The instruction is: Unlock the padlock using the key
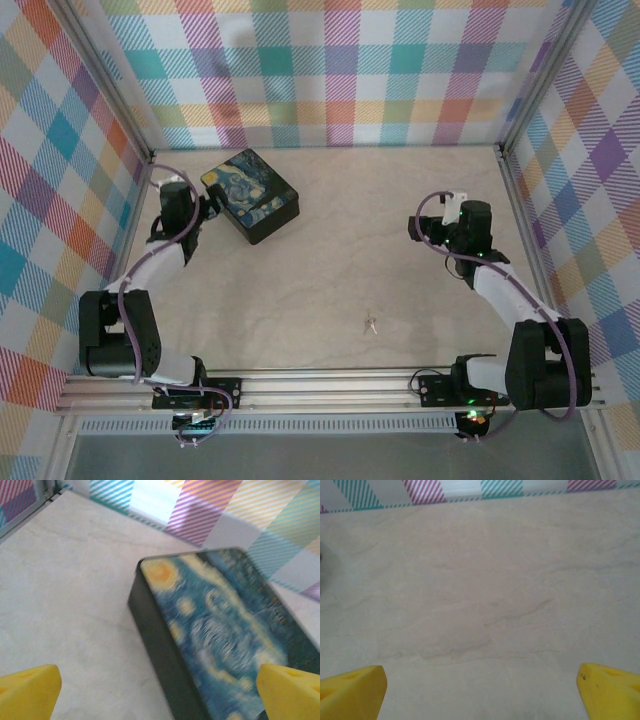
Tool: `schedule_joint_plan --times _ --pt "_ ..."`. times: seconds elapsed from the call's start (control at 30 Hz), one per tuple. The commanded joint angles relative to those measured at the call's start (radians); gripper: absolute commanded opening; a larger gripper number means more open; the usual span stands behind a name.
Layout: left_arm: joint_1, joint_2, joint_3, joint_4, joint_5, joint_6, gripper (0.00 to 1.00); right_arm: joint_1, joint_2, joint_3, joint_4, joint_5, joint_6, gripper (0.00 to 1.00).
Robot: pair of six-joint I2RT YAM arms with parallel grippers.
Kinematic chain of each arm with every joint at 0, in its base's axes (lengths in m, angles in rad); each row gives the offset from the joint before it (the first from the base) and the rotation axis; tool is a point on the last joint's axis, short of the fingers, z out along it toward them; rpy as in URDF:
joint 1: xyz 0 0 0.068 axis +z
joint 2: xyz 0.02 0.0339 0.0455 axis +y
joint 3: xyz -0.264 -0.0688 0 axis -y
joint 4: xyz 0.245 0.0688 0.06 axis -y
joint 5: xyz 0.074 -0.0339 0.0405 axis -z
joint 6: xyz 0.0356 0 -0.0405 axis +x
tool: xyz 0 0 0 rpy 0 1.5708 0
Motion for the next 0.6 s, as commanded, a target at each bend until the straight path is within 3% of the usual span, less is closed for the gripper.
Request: schedule_joint_plan --times 0.0,0.13,0.23,0.4,0.57 --pt "-0.011 0.067 0.131 -0.253 0.081 -0.134 1.0 0.017 -0.019 0.065 -0.177 -0.049 0.076 0.93" --pt "-0.045 0.163 0.257 -0.38 0.141 -0.225 1.0 0.091 -0.041 0.036 -0.165 -0.097 0.182 0.9" --pt "-0.079 0.228 0.336 -0.48 0.138 -0.198 1.0 0.183 -0.029 0.016 -0.123 -0.073 0.198 0.89" --pt "-0.082 0.287 0.356 -0.5 0.179 -0.187 1.0 0.263 0.068 0.05 -0.133 -0.061 0.203 0.87" --pt "-0.082 0.352 0.356 -0.492 0.259 -0.123 0.9 0.313 0.119 0.068 -0.123 -0.069 0.215 0.86"
